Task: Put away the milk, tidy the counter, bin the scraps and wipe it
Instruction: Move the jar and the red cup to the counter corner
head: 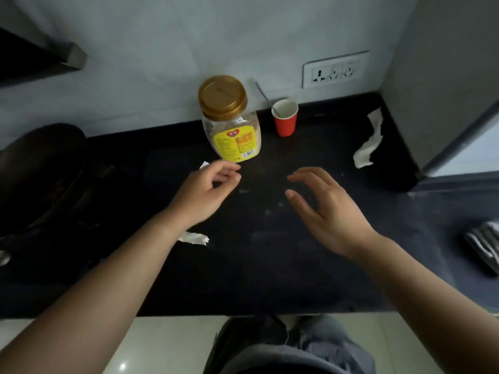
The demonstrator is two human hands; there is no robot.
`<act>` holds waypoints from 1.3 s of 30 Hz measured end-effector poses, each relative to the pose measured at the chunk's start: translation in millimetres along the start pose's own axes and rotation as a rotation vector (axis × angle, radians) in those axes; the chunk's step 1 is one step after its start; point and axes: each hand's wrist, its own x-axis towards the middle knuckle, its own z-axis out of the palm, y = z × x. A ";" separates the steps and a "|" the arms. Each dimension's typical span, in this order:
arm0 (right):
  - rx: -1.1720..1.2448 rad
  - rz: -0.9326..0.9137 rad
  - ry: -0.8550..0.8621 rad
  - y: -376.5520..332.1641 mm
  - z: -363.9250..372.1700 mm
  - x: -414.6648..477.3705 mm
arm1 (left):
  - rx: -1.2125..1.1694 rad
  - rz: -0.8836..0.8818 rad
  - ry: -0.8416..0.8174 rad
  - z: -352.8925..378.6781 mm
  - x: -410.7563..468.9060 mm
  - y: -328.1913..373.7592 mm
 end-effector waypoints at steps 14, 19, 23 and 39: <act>-0.140 0.016 0.113 34.4 -14.8 174.8 | 0.499 0.200 0.293 -63.7 182.5 13.6; -0.257 0.144 0.012 60.9 -3.0 228.4 | 0.484 0.212 0.223 -54.9 203.6 -4.2; -0.332 0.156 -0.046 77.6 9.7 262.0 | 0.463 0.286 0.337 -47.2 205.6 -15.0; -0.409 0.186 -0.161 119.1 51.5 294.2 | 0.472 0.378 0.511 -35.7 210.9 -23.8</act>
